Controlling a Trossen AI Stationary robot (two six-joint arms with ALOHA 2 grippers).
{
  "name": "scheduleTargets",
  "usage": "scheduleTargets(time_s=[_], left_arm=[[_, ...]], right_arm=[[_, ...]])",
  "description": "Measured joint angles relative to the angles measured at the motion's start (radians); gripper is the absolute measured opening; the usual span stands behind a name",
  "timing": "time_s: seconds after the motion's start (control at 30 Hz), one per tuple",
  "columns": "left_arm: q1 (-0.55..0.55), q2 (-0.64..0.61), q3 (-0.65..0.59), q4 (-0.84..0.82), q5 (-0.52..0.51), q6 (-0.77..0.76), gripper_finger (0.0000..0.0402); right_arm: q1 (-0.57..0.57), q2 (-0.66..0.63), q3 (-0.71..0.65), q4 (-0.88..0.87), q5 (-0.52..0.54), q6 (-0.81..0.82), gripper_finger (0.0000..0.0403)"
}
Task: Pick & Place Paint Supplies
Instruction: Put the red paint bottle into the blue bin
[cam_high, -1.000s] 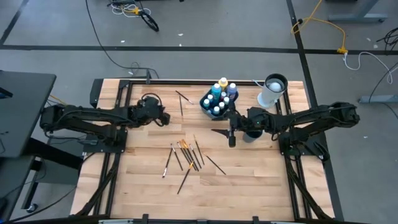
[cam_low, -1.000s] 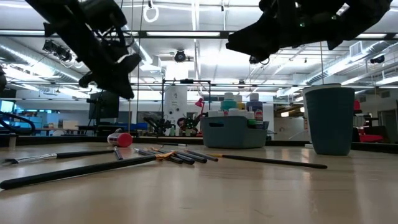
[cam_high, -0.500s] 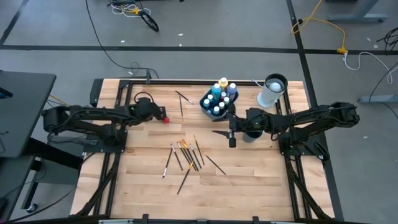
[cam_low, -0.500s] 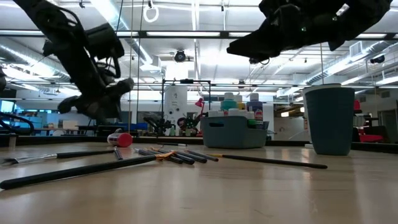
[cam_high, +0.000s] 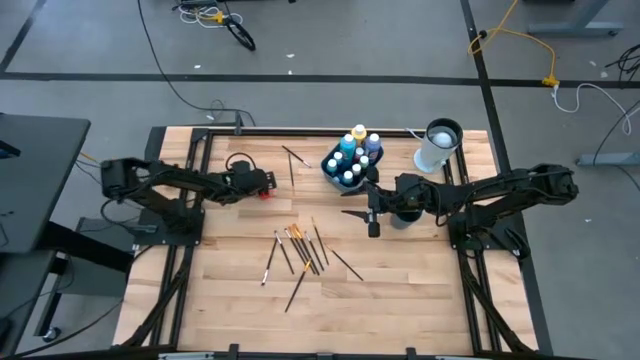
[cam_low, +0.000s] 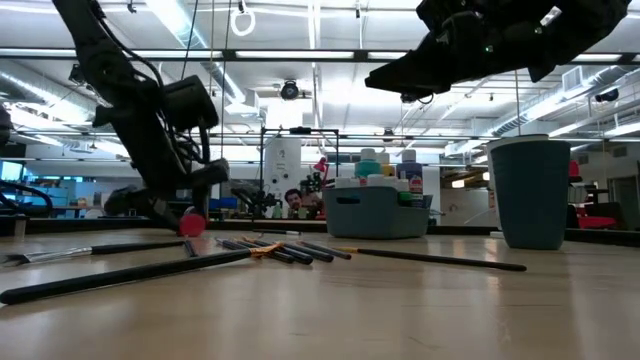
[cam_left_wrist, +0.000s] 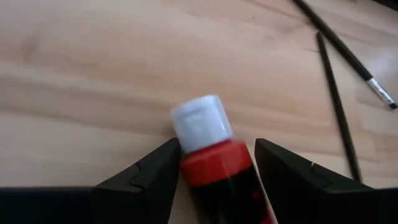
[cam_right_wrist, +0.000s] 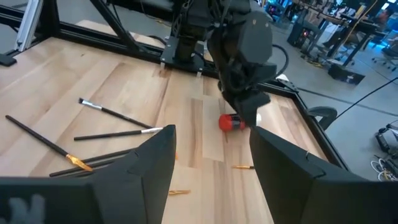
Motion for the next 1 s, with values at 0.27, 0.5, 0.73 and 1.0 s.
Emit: scheduleTargets(time_s=[0.27,0.5,0.73,1.0], left_arm=[[0.000,0.091,0.008,0.126,-0.043,0.181,0.0213],[0.001,0.092,0.012,0.127,-0.023,0.296,0.0162],[-0.004,0.093,0.011,0.148,-0.008,0.315,0.0165],[-0.034,0.086,0.010,0.462,0.040,0.448,0.0159]], right_arm=[[0.000,0.000,0.000,-0.002,0.000,0.000,0.0210],[0.000,0.000,0.000,-0.002,0.000,-0.001,0.0210],[0.000,0.000,0.000,-0.002,0.000,-0.001,0.0210],[0.000,0.000,0.000,0.000,0.000,-0.001,0.0210]])
